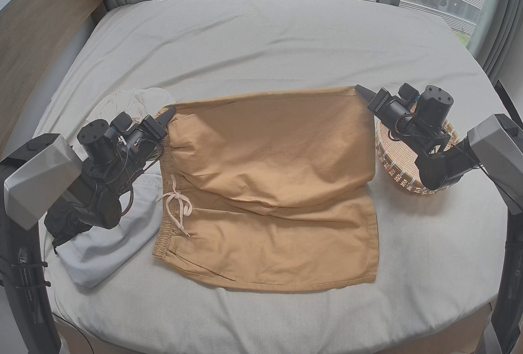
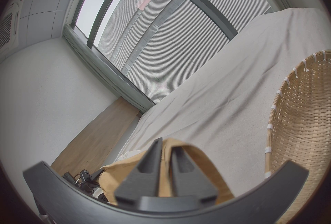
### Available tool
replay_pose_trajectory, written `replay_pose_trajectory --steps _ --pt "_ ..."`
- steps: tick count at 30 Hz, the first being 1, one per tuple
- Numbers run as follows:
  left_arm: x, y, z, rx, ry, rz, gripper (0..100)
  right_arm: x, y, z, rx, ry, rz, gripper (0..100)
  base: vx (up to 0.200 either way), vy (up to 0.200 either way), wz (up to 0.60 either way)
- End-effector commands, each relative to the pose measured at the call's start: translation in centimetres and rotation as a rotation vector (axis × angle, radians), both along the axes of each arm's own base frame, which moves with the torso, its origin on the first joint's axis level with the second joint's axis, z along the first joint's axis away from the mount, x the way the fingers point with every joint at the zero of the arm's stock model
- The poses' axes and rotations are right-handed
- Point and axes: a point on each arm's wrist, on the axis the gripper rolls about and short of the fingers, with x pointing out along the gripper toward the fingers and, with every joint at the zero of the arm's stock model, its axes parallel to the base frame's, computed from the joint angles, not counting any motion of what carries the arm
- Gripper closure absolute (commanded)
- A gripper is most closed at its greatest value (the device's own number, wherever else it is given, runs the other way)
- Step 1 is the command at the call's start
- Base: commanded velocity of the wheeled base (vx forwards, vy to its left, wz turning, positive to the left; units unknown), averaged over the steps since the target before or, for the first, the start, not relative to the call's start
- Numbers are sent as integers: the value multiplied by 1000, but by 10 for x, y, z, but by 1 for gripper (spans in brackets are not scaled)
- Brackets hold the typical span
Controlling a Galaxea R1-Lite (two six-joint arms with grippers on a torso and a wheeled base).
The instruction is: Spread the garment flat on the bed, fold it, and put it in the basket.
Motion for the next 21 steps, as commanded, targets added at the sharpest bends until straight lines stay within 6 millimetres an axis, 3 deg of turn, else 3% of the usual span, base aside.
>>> replay_pose_trajectory --steps 1,5,11,14,18,21 --pt "12 2 -4 0 6 7 0 10 -6 -2 -9 -23 -20 0 0 0 0" --pt "17 6 -7 -4 64 42 0 6 -6 -2 -47 -40 -30 0 0 0 0" --pt "19 9 -15 3 168 101 0 -30 -1 3 -55 -13 -4 0 0 0 0" --pt "19 13 -13 0 179 133 0 -40 1 -5 -60 7 6 0 0 0 0" --pt "15 25 -10 26 194 210 0 -62 -2 -38 -106 72 4 0 0 0 0" --pt "10 29 -13 52 206 233 0 -70 -4 -47 -111 81 4 0 0 0 0"
